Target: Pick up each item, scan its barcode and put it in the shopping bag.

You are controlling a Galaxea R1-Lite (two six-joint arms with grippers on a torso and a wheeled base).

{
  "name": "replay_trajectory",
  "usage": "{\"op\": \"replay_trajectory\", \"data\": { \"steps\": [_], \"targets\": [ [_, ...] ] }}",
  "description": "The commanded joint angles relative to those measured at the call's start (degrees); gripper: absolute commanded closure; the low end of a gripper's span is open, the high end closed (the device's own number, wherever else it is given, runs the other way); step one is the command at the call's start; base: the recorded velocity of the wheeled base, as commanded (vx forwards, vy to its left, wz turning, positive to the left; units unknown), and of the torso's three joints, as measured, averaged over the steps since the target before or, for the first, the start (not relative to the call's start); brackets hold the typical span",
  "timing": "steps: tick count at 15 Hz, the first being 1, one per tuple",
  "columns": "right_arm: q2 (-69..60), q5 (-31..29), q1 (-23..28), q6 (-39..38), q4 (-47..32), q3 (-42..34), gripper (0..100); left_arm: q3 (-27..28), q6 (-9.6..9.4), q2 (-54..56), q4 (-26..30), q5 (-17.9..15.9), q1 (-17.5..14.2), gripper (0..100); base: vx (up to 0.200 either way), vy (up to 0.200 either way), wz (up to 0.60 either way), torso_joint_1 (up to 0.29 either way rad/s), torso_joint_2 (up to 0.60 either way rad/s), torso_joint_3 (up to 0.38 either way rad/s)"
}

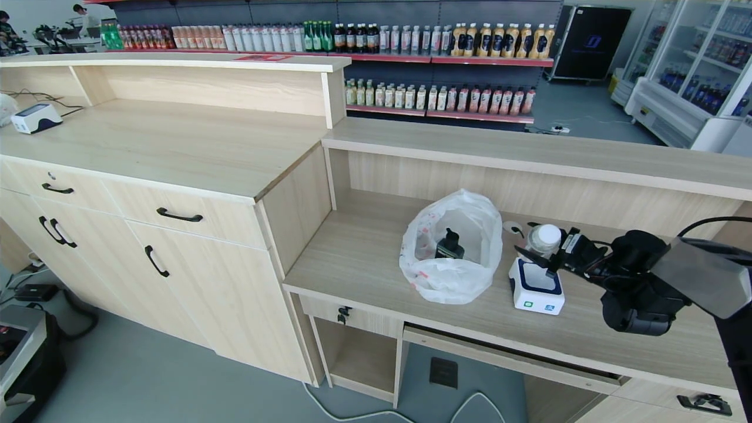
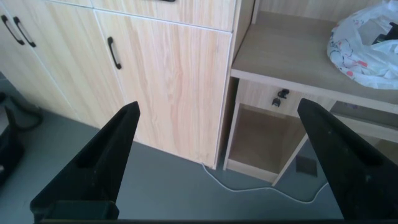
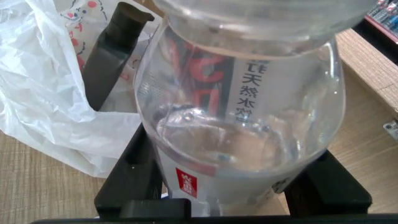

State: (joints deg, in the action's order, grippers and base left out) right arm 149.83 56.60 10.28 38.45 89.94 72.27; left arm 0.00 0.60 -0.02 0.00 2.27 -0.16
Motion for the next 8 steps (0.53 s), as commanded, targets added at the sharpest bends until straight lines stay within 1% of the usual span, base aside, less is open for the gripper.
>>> {"op": "replay_trajectory", "data": {
  "steps": [1,7,8],
  "targets": [
    [0.0,0.0,0.0,0.0,0.1,0.2,100,0.0,0.02,0.0,0.0,0.0,0.0,0,0.000,0.000,0.00,0.000,0.00,0.000],
    [-0.4,0.1,0.1,-0.3,0.1,0.1,100,0.0,0.02,0.0,0.0,0.0,0.0,0,0.000,0.000,0.00,0.000,0.00,0.000],
    [-4.6,0.0,0.1,-1.4,0.1,-0.9,100,0.0,0.02,0.0,0.0,0.0,0.0,0,0.000,0.000,0.00,0.000,0.00,0.000]
  ]
}}
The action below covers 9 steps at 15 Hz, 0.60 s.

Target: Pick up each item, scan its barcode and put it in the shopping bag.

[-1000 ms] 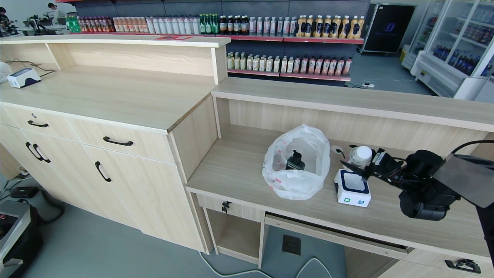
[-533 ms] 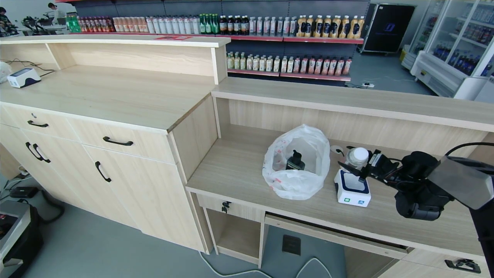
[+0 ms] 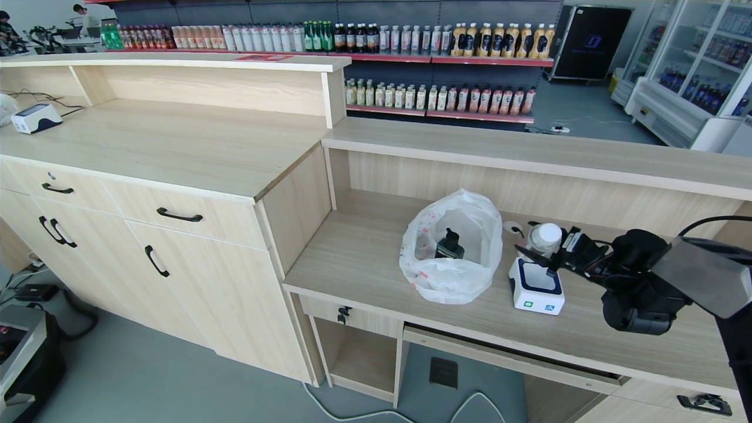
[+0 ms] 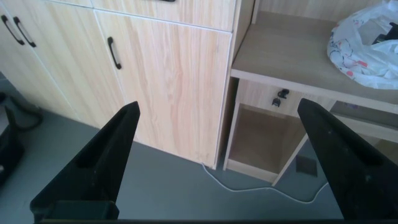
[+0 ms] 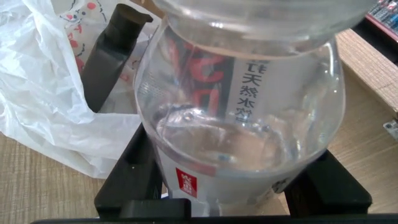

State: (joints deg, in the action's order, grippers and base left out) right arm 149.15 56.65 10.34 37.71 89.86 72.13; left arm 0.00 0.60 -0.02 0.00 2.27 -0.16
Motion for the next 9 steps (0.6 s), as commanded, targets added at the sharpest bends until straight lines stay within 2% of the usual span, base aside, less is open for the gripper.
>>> {"op": "replay_trajectory", "data": {
  "steps": [1,3,4,5,7,9],
  "targets": [
    [-8.9,-0.2,-0.1,-3.4,-0.6,-3.9,100,0.0,0.02,0.0,0.0,0.0,0.1,0,0.000,0.000,0.00,0.000,0.00,0.000],
    [-25.1,-4.8,0.6,-12.7,-8.0,-17.7,100,0.0,0.02,0.0,0.0,0.0,0.0,0,0.000,0.000,0.00,0.000,0.00,0.000],
    [-28.3,-6.6,1.2,-14.4,-10.2,-20.6,100,0.0,0.02,0.0,0.0,0.0,0.0,0,0.000,0.000,0.00,0.000,0.00,0.000],
    [-35.9,-11.5,3.9,-16.4,-17.8,-27.1,100,0.0,0.02,0.0,0.0,0.0,0.0,0,0.000,0.000,0.00,0.000,0.00,0.000],
    [-42.4,-20.9,7.0,-15.9,-28.6,-30.7,100,0.0,0.02,0.0,0.0,0.0,0.0,0,0.000,0.000,0.00,0.000,0.00,0.000],
    [-44.4,-30.5,7.3,-15.9,-28.8,-31.6,100,0.0,0.02,0.0,0.0,0.0,0.0,0,0.000,0.000,0.00,0.000,0.00,0.000]
  ]
}}
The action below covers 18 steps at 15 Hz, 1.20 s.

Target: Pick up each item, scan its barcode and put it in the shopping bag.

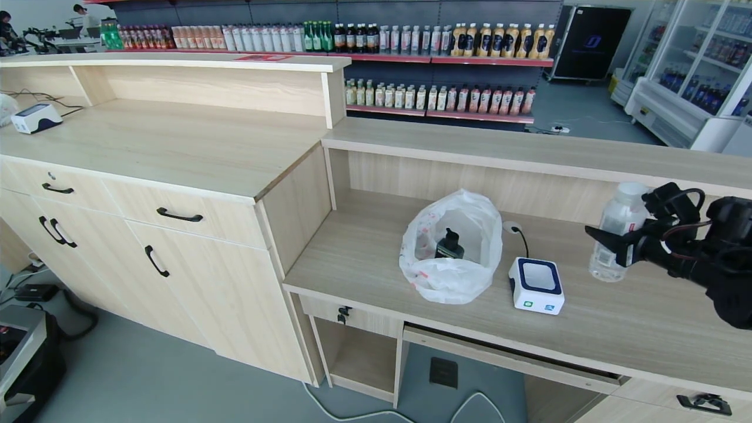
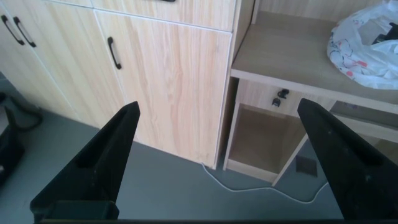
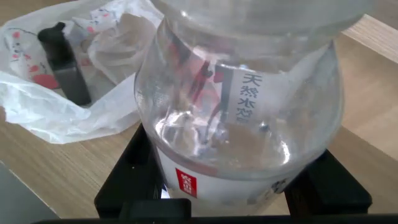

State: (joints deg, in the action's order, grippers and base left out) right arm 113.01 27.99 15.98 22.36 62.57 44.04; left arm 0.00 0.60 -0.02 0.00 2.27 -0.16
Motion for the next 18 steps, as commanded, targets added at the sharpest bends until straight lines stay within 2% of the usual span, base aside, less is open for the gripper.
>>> {"op": "replay_trajectory", "data": {
  "steps": [1,2,5,6,8,9,11,15,16,18],
  "targets": [
    [-8.8,-4.3,1.7,-0.6,-1.3,-3.5,100,0.0,0.02,0.0,0.0,0.0,0.0,0,0.000,0.000,0.00,0.000,0.00,0.000],
    [-9.6,-6.8,1.7,-0.6,-0.9,-3.5,100,0.0,0.02,0.0,0.0,0.0,0.0,0,0.000,0.000,0.00,0.000,0.00,0.000],
    [-10.4,-8.8,1.5,-2.1,-0.6,-3.6,100,0.0,0.02,0.0,0.0,0.0,0.0,0,0.000,0.000,0.00,0.000,0.00,0.000],
    [-10.5,-10.1,1.4,-3.0,-0.7,-3.5,100,0.0,0.02,0.0,0.0,0.0,0.0,0,0.000,0.000,0.60,-0.002,0.00,0.002],
    [-10.2,-17.4,-0.4,-7.3,-0.6,-1.2,100,0.0,0.02,0.0,0.0,0.0,0.0,0,0.000,0.000,0.60,-0.002,0.00,0.005],
    [-9.8,-19.0,-0.8,-8.6,-0.6,0.6,100,0.0,0.02,0.0,0.0,0.0,0.0,0,0.000,0.000,0.60,0.007,0.00,0.002],
    [-8.2,-19.4,-0.9,-11.6,-0.6,2.4,100,0.0,0.02,0.0,0.0,0.0,0.0,0,0.000,0.000,0.60,0.007,0.00,0.000],
    [-3.3,-18.7,-0.9,-18.9,2.7,3.7,100,0.0,0.02,0.0,0.0,0.0,0.0,0,0.000,0.000,0.00,0.000,0.00,0.000],
    [0.1,-17.7,-0.8,-22.9,4.4,4.8,100,0.0,0.02,0.0,0.0,0.0,0.0,0,0.000,0.000,0.00,0.000,0.00,0.000],
    [5.1,-17.4,-0.5,-23.6,7.8,6.0,100,0.0,0.02,0.0,0.0,0.0,0.0,0,0.000,0.000,0.00,0.000,0.00,0.000]
  ]
}}
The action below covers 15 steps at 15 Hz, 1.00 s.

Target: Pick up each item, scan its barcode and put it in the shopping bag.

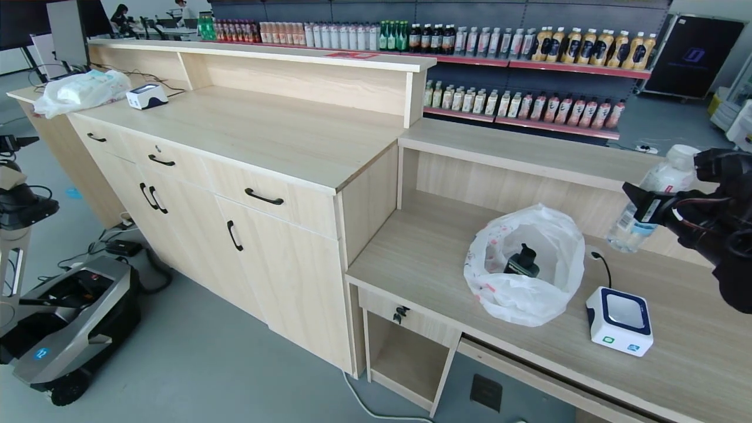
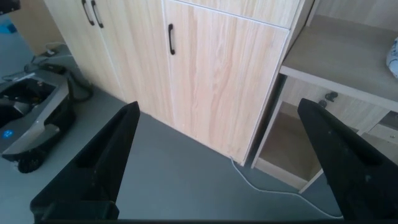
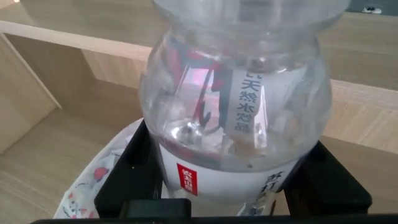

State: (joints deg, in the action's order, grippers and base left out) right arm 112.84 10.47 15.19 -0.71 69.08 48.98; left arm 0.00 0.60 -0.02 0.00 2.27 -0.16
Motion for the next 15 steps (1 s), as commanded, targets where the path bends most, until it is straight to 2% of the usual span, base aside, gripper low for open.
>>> {"op": "replay_trajectory", "data": {
  "steps": [1,5,10,15],
  "targets": [
    [7.9,1.7,0.3,-0.4,3.6,1.5,100,0.0,0.02,0.0,0.0,0.0,0.0,0,0.000,0.000,0.00,0.000,0.00,0.000],
    [19.0,9.0,0.1,3.0,11.9,8.5,100,0.0,0.02,0.0,0.0,0.0,0.0,0,0.000,0.000,0.00,0.000,0.00,0.000],
    [28.2,9.7,-2.2,3.3,13.3,19.9,100,0.0,0.02,0.0,0.0,0.0,0.0,0,0.000,0.000,0.00,0.000,0.00,0.000],
    [33.2,9.7,-3.9,3.3,14.1,23.4,100,0.0,0.02,0.0,0.0,0.0,0.0,0,0.000,0.000,0.00,0.000,0.00,0.000]
  ]
}}
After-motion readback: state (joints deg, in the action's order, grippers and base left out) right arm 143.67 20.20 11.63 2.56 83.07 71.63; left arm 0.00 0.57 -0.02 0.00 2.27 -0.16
